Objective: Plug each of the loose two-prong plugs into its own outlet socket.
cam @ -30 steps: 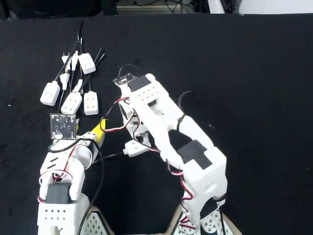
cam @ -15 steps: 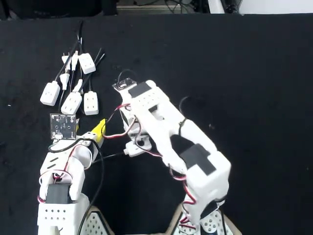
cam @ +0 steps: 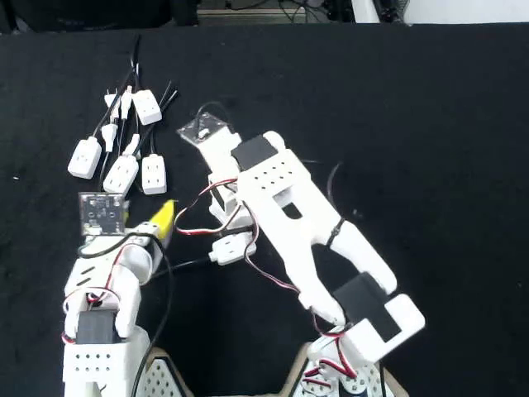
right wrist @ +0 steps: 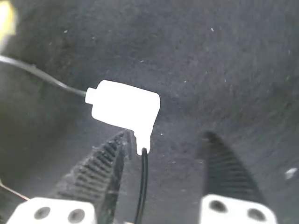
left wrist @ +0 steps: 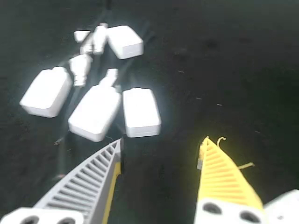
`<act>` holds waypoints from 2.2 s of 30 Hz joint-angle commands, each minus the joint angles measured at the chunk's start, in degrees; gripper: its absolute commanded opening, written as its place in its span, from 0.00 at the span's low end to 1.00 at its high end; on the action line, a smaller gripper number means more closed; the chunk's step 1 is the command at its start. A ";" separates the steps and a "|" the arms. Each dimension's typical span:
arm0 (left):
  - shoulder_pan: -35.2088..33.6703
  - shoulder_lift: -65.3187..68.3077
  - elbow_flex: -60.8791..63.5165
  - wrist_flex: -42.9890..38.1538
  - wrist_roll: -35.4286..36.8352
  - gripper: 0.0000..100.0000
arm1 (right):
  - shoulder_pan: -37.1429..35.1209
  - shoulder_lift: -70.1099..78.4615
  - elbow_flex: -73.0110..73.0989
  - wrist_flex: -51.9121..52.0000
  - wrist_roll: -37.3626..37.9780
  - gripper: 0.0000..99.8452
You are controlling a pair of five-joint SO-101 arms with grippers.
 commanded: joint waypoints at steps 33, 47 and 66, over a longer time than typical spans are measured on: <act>-18.15 -0.44 -3.74 -2.46 12.92 0.26 | -8.62 2.95 20.70 -19.96 43.78 0.34; -15.87 -0.44 -3.74 -2.37 12.84 0.26 | 4.13 8.13 3.56 -9.85 27.34 0.01; -15.87 -0.35 -3.65 -2.29 12.84 0.26 | 56.79 12.09 -24.66 -8.62 11.34 0.01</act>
